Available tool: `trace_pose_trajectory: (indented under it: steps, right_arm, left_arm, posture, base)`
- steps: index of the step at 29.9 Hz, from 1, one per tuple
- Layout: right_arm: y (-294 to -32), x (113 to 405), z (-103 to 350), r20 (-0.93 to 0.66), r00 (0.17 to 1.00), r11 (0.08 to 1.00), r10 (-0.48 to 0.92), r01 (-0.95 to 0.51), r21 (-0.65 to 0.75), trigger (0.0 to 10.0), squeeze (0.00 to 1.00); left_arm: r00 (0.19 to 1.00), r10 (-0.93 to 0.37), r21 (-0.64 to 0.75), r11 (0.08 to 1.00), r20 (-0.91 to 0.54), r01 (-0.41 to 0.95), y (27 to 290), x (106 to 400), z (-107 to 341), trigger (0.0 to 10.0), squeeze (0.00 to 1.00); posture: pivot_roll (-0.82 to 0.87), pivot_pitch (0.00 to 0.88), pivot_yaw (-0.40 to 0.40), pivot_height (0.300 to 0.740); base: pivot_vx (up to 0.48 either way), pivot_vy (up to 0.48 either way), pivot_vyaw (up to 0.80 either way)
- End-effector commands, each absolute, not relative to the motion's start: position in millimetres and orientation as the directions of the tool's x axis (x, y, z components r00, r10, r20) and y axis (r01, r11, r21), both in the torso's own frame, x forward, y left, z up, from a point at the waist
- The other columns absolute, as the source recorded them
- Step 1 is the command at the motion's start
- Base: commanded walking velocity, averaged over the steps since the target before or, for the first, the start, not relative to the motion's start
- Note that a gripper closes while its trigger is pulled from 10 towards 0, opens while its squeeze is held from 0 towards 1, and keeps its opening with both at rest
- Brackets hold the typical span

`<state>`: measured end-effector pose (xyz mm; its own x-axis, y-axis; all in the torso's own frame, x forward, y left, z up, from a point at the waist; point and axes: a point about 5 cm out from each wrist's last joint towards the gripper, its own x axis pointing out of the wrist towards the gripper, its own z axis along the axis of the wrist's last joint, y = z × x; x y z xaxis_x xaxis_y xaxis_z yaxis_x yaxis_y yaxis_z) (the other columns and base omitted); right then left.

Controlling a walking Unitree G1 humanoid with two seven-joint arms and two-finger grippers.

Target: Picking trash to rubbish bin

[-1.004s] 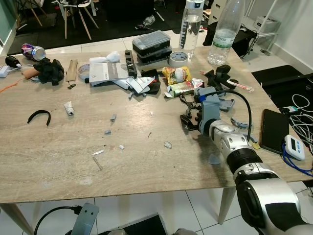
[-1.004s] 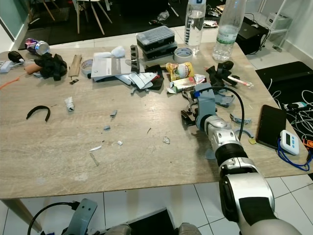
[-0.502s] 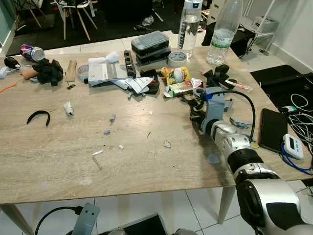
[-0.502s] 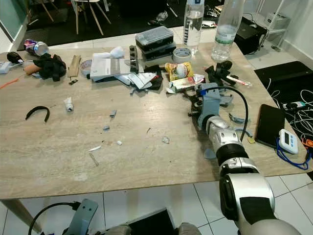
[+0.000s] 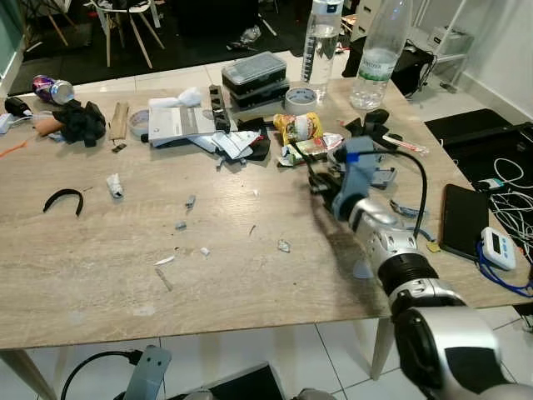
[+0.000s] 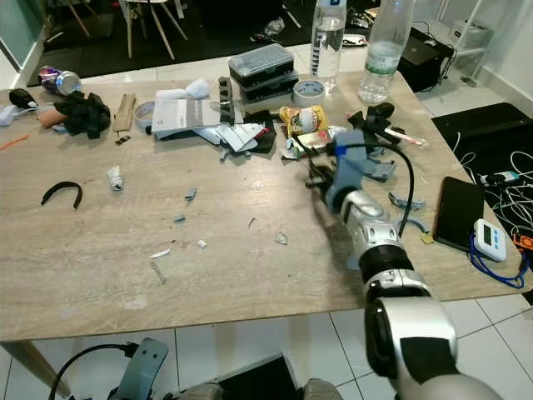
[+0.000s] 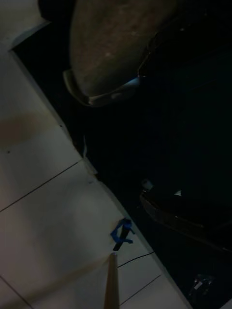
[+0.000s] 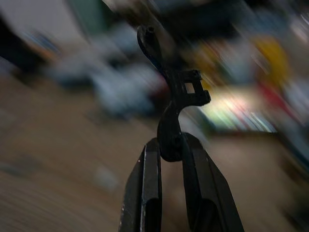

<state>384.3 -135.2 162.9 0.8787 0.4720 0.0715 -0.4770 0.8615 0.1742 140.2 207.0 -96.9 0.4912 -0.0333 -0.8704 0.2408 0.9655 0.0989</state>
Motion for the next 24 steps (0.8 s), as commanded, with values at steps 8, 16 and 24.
trace_pose_trajectory:
  steps: [8, 16, 24]
  right_arm:
    - [-102, 354, 209, 0.440, 0.581, 0.506, 0.685, -0.813, 0.286, 3.6, 0.00]
    - [-72, 315, 198, 0.463, 0.325, 0.230, 0.825, -0.940, 0.251, 10.0, 0.00]
    - [-68, 308, 191, 0.419, 0.327, 0.219, 0.847, -0.933, 0.286, 10.0, 0.00]
  left_arm:
    - [0.475, 0.012, 0.121, 0.972, -0.880, 0.200, 211, 138, -98, 10.0, 0.00]
    - [0.457, 0.051, 0.133, 0.980, -0.888, 0.150, 212, 138, -99, 10.0, 0.00]
    - [0.444, 0.068, 0.148, 0.978, -0.893, 0.148, 213, 133, -101, 10.0, 0.00]
  posture:
    - [0.04, 0.022, 0.029, 0.740]
    - [0.03, 0.023, 0.016, 0.740]
    - [0.01, 0.019, 0.014, 0.740]
  base:
    - [0.000, 0.000, 0.00]
    - [0.000, 0.000, 0.00]
    - [-0.307, 0.000, 0.00]
